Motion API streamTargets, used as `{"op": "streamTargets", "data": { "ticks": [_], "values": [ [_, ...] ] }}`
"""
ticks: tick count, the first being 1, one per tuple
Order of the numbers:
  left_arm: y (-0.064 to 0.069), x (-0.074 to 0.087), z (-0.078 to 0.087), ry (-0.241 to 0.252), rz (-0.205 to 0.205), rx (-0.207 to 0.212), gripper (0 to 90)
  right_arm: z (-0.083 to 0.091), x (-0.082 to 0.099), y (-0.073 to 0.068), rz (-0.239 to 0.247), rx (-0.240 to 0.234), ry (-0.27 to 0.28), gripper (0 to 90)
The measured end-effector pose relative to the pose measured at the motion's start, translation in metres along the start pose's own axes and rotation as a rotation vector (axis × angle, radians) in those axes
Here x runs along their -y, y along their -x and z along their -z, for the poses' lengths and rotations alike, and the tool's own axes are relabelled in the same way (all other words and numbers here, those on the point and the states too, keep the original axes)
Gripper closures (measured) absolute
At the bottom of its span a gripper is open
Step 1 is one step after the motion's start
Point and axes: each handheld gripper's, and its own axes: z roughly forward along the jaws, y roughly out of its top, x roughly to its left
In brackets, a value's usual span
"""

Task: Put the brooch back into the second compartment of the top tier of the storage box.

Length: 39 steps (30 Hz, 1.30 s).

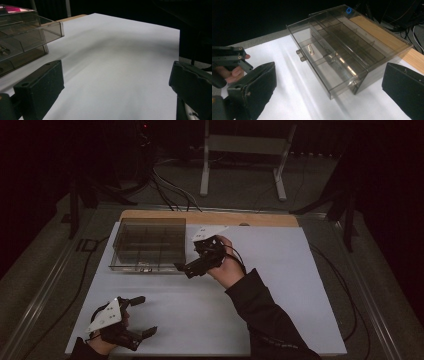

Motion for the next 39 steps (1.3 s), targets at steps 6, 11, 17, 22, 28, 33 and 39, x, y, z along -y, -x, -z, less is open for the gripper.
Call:
{"op": "streamTargets", "data": {
  "ticks": [6,11,17,22,28,33,39],
  "values": [
    [0.0,0.0,0.001,-0.001,-0.002,0.0,0.7,0.008,0.012,0.003,-0.008,0.012,0.002,0.0],
    [0.0,0.0,0.001,-0.001,-0.003,-0.001,0.7,0.014,0.029,0.008,-0.014,0.031,-0.005,0.0],
    [0.0,0.0,0.0,-0.003,-0.003,0.0,0.7,0.019,0.047,0.009,-0.014,0.044,0.007,0.0],
    [0.001,0.0,-0.001,-0.007,-0.009,0.004,0.7,0.022,0.076,0.014,-0.058,0.052,0.01,0.0],
    [0.001,0.0,-0.001,-0.007,-0.008,0.001,0.7,0.027,0.101,0.017,-0.082,0.056,0.012,0.0],
    [0.001,0.001,-0.001,-0.012,-0.007,0.002,0.7,0.032,0.121,0.018,-0.101,0.058,0.013,0.0],
    [0.001,0.0,0.0,-0.006,-0.008,0.0,0.7,0.042,0.142,0.016,-0.104,0.064,0.011,0.0]
  ]
}}
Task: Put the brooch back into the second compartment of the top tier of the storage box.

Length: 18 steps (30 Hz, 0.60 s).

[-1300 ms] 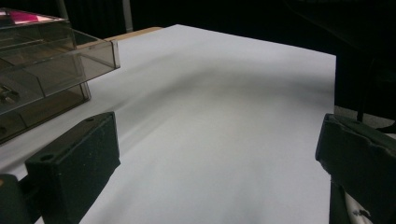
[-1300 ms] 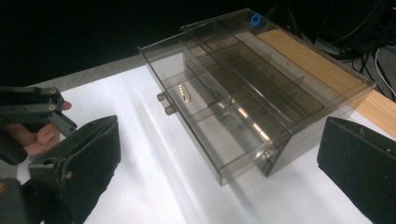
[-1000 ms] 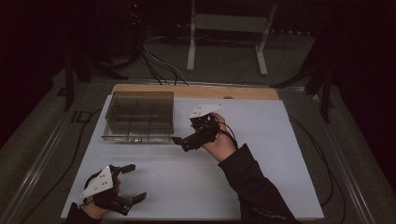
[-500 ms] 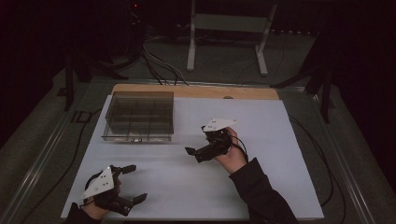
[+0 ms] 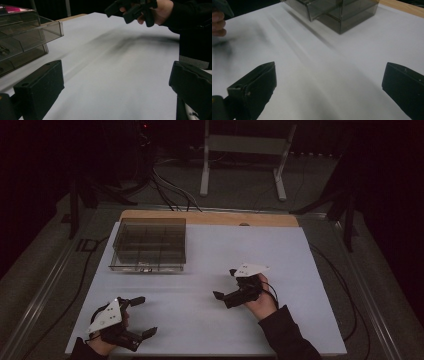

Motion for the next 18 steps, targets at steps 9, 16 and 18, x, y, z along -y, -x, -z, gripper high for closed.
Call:
{"op": "streamTargets", "data": {
  "ticks": [9,16,18],
  "values": [
    [0.0,0.0,0.0,0.001,0.001,0.0,0.7,0.023,0.029,0.004,-0.012,0.036,0.028,0.0],
    [0.001,0.0,0.0,-0.002,-0.002,-0.002,0.7,0.04,0.045,0.006,-0.028,0.066,0.019,0.0],
    [0.0,0.0,0.0,-0.007,-0.004,-0.002,0.7,0.045,0.051,0.007,-0.031,0.077,0.013,0.0]
  ]
}}
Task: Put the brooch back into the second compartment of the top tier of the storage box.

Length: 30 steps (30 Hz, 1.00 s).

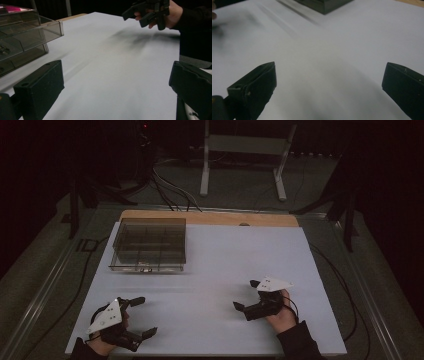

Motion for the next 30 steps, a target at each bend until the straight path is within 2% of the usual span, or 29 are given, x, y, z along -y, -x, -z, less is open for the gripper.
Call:
{"op": "streamTargets", "data": {
  "ticks": [5,8,9,11,17,21,24,25,30],
  "values": [
    [0.0,0.0,0.0,0.001,0.001,0.001,0.7,0.016,0.016,0.005,-0.026,0.02,0.009,0.0],
    [0.0,0.0,-0.001,0.003,0.004,0.002,0.7,0.024,0.024,0.006,-0.02,0.046,0.011,0.0],
    [0.0,0.0,-0.001,0.002,0.002,0.001,0.7,0.03,0.03,0.008,-0.021,0.068,0.01,0.0],
    [0.0,0.0,-0.001,0.001,0.002,0.003,0.7,0.032,0.032,0.009,-0.026,0.071,0.009,0.0],
    [0.0,0.001,0.0,0.0,0.004,0.001,0.7,0.053,0.05,0.019,-0.077,0.121,-0.008,0.0],
    [0.0,0.0,-0.001,0.003,0.007,-0.002,0.7,0.065,0.06,0.023,-0.108,0.14,0.004,0.0],
    [0.0,0.0,-0.001,-0.001,0.0,-0.002,0.7,0.069,0.064,0.024,-0.116,0.15,0.012,0.0],
    [0.0,0.0,0.0,0.001,0.004,-0.003,0.7,0.072,0.07,0.026,-0.128,0.16,-0.007,0.0],
    [0.0,0.0,0.001,0.0,0.0,-0.009,0.7,0.076,0.077,0.027,-0.126,0.181,-0.019,0.0]
  ]
}}
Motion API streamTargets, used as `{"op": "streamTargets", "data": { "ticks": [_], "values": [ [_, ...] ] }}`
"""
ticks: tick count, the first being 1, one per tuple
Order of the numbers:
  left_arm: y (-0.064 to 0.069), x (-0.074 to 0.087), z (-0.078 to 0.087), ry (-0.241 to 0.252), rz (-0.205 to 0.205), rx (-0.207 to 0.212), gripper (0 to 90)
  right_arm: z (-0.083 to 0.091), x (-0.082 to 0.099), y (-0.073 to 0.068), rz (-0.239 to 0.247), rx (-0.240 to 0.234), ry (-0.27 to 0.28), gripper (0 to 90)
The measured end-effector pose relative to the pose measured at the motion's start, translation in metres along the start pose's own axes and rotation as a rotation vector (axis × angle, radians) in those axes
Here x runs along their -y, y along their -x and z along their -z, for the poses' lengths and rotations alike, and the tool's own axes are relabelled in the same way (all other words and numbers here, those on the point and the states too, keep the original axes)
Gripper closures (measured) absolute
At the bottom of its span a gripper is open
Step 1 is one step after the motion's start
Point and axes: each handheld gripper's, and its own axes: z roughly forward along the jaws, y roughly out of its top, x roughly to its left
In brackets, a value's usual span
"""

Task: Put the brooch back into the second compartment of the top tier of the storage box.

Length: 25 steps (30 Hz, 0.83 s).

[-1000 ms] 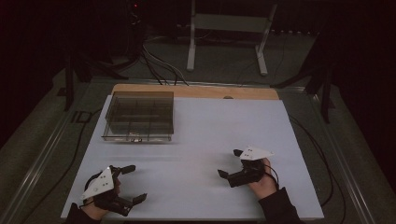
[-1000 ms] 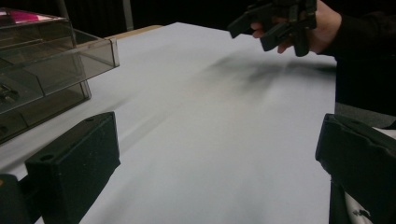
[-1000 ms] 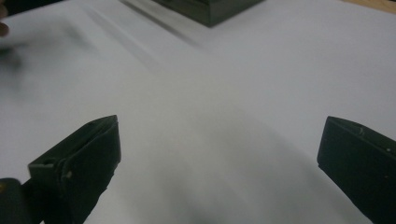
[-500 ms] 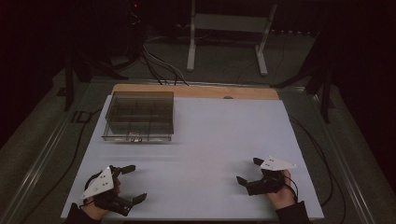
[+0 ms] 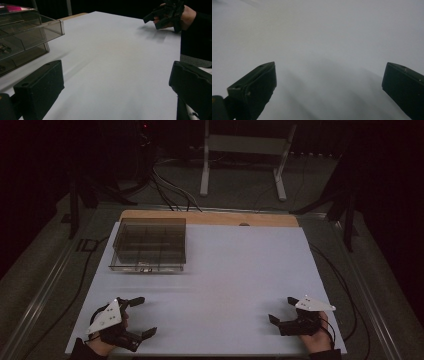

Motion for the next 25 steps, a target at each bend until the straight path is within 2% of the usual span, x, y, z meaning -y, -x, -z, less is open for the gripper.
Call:
{"op": "streamTargets", "data": {
  "ticks": [6,16,25],
  "values": [
    [0.0,0.0,-0.001,-0.003,-0.001,0.004,0.7,-0.001,0.003,0.001,0.003,0.022,0.005,0.0],
    [0.001,0.0,-0.002,-0.007,-0.006,0.012,0.7,-0.008,-0.002,-0.003,0.041,0.01,0.026,0.0],
    [0.001,0.0,-0.002,-0.006,-0.005,0.003,0.7,-0.009,-0.001,-0.002,0.033,0.004,0.018,0.0]
  ]
}}
